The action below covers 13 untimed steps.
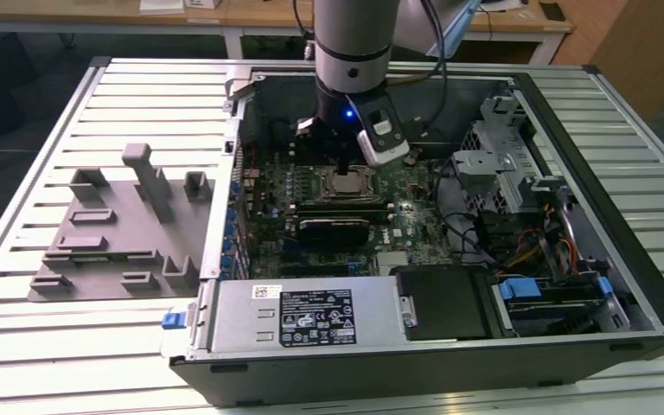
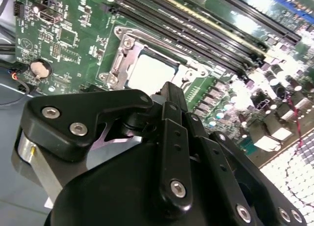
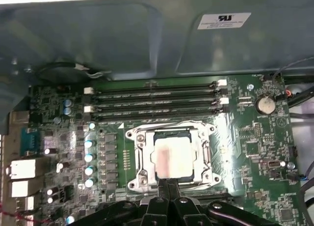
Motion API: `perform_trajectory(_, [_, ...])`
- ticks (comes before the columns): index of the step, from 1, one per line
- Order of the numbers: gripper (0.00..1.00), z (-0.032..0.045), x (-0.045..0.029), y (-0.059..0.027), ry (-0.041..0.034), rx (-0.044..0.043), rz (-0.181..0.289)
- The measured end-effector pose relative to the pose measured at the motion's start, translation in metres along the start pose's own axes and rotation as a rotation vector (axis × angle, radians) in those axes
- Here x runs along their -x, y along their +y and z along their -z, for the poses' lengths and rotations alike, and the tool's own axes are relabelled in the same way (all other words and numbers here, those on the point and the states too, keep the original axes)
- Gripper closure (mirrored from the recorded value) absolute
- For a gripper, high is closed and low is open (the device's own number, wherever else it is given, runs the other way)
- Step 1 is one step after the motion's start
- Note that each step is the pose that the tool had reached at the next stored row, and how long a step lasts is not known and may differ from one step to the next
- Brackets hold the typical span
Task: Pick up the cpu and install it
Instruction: 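Install the second cpu locking lever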
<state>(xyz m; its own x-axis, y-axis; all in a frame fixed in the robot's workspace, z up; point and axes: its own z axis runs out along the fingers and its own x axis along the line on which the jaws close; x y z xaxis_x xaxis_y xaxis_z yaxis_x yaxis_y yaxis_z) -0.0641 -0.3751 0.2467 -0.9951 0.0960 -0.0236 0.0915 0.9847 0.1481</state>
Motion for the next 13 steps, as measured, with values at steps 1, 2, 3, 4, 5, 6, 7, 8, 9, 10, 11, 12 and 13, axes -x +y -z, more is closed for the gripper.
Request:
perform_trajectory(1, [0.89, -0.0005, 0.0010, 0.0019, -0.0003, -0.0035, 0.000])
perform_trajectory(2, [0.89, -0.0010, 0.0016, 0.0039, -0.0006, -0.0079, 0.000])
perform_trajectory(3, [0.89, -0.0017, 0.0023, 0.0058, -0.0011, -0.0123, 0.001])
perform_trajectory(4, [0.89, -0.0023, 0.0031, 0.0075, -0.0015, -0.0163, 0.001])
perform_trajectory(5, [0.89, -0.0030, 0.0041, 0.0091, -0.0018, -0.0197, 0.001])
perform_trajectory(6, [0.89, -0.0036, 0.0052, 0.0106, -0.0020, -0.0224, 0.001])
perform_trajectory(7, [0.89, -0.0042, 0.0064, 0.0120, -0.0023, -0.0248, 0.001])
perform_trajectory(8, [0.89, -0.0050, 0.0076, 0.0135, -0.0025, -0.0269, 0.001])
perform_trajectory(9, [0.89, -0.0058, 0.0089, 0.0150, -0.0027, -0.0288, 0.001])
perform_trajectory(10, [0.89, -0.0067, 0.0102, 0.0165, -0.0029, -0.0308, 0.001])
perform_trajectory(11, [0.89, -0.0079, 0.0115, 0.0181, -0.0031, -0.0327, 0.001])
perform_trajectory(12, [0.89, -0.0089, 0.0129, 0.0195, -0.0032, -0.0341, 0.001])
perform_trajectory(13, [0.89, -0.0097, 0.0140, 0.0208, -0.0033, -0.0357, 0.001])
